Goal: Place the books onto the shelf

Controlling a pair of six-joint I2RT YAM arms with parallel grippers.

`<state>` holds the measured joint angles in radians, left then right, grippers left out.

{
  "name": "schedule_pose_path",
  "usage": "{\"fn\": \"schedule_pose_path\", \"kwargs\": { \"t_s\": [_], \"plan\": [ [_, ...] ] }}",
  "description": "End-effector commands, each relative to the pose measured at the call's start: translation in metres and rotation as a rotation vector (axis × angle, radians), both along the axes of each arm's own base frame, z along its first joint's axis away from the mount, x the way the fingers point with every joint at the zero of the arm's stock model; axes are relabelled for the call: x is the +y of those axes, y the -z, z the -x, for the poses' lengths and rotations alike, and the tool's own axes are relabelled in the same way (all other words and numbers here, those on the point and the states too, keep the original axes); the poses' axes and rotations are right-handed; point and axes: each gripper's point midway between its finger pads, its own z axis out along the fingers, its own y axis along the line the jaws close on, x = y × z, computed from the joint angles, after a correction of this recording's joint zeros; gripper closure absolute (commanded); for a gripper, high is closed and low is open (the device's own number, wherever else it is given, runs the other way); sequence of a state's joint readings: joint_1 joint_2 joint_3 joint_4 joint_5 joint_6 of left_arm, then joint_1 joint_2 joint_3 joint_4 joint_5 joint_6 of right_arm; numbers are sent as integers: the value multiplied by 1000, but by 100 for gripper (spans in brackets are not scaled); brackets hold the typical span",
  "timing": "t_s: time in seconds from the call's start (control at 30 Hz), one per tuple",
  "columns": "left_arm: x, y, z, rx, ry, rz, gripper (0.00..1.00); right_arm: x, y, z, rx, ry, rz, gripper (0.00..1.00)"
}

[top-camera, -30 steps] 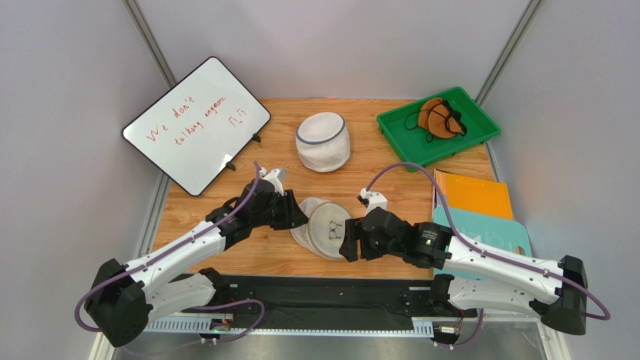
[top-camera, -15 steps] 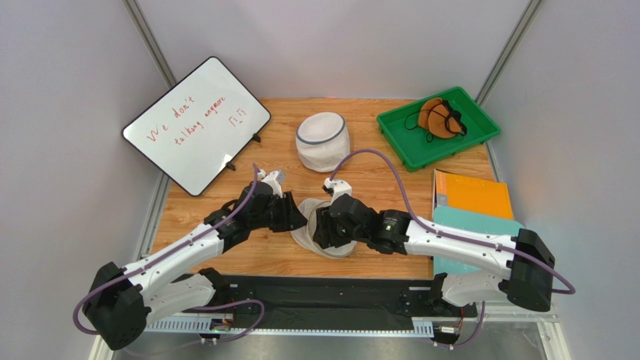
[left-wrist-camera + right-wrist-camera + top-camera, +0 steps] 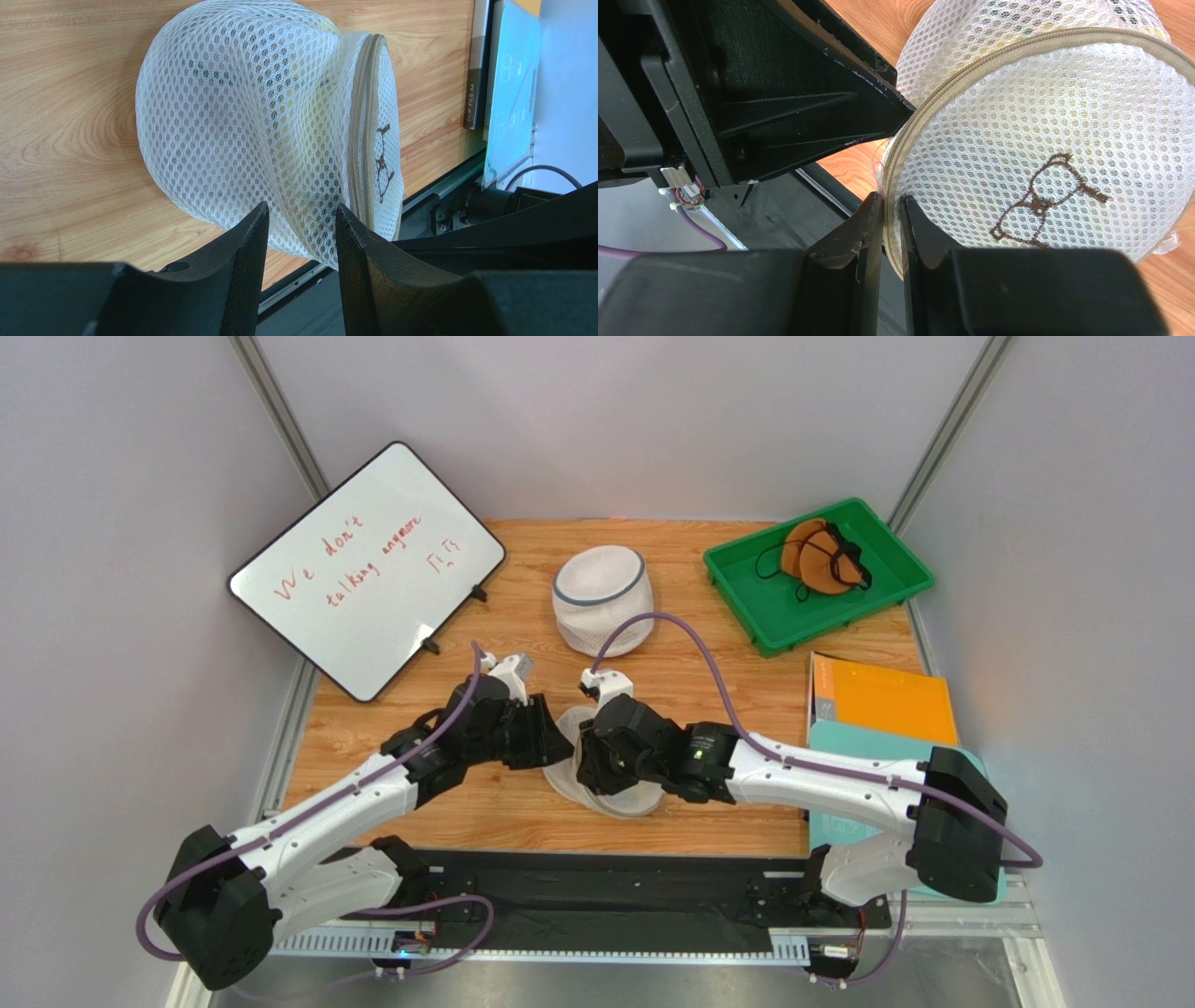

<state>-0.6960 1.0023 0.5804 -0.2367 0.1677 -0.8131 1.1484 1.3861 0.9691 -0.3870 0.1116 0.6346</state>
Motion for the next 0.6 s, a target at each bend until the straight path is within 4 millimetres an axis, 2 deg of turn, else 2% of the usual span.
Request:
{"fn": "schedule_pose_path", "kwargs": {
  "t_s": [0.0, 0.07, 0.47, 0.57],
  "plan": [
    [-2, -8, -1, -22, 6, 29, 54, 9, -28, -10, -50, 14, -71, 80],
    [-2, -9, -1, -24, 5, 29, 54, 7, -30, -8, -47, 9, -78, 78],
    [-2, -11, -2, -27, 4, 26, 54, 2, -33, -4, -25, 9, -110, 77],
    [-2, -12, -2, -29, 4, 28, 54, 2, -27, -5, -14, 8, -103, 78]
  ]
}}
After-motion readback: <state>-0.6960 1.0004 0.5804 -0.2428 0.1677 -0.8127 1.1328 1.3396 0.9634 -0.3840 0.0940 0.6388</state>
